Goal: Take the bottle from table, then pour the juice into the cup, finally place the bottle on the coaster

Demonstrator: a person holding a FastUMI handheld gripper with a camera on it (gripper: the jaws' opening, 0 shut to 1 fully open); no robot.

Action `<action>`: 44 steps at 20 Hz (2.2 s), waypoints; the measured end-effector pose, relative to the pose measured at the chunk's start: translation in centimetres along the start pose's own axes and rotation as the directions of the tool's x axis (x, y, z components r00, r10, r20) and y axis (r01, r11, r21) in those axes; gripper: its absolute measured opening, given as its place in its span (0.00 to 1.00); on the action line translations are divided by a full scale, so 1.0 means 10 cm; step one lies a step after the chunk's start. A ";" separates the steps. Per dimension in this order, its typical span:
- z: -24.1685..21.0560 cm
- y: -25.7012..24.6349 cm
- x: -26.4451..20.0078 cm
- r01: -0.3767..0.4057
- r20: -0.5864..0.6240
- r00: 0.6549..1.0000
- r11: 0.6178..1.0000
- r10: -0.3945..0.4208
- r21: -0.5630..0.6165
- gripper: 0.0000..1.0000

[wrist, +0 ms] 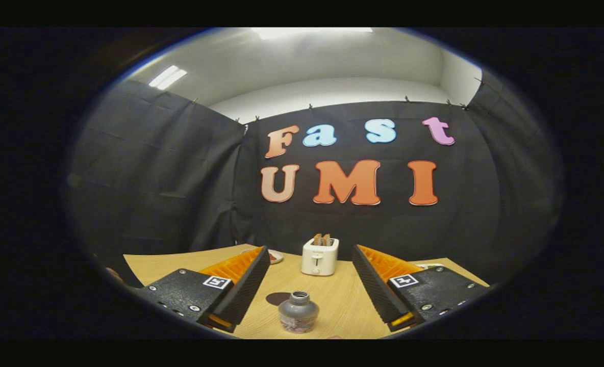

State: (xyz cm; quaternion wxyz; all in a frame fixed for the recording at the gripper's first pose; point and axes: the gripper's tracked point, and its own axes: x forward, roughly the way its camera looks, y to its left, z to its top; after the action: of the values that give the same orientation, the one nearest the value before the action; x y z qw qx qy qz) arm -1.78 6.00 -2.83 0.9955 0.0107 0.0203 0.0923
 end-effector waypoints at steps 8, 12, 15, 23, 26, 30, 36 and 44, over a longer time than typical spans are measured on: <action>-0.49 0.15 -0.04 -0.030 -0.083 0.996 1.000 0.030 0.010 0.97; -0.73 0.17 -0.04 -0.043 -0.119 0.992 0.997 0.051 0.065 0.97; -0.90 0.13 -0.03 -0.034 -0.137 0.989 0.995 0.046 0.090 0.97; -1.41 0.21 0.01 -0.043 -0.218 0.974 0.993 0.066 0.109 0.97; -1.63 0.21 0.04 -0.021 -0.246 0.968 0.994 0.046 0.103 0.97; -1.90 0.19 0.05 0.008 -0.310 0.950 0.995 0.024 0.104 0.97; -2.08 0.17 0.02 0.038 -0.358 0.934 0.993 0.004 0.112 0.85; -1.88 0.33 0.13 -0.005 -0.330 0.944 0.998 0.027 0.068 0.79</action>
State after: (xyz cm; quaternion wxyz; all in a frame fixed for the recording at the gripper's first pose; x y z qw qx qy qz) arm -1.87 9.83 -21.59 0.9763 0.0283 0.1900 0.1002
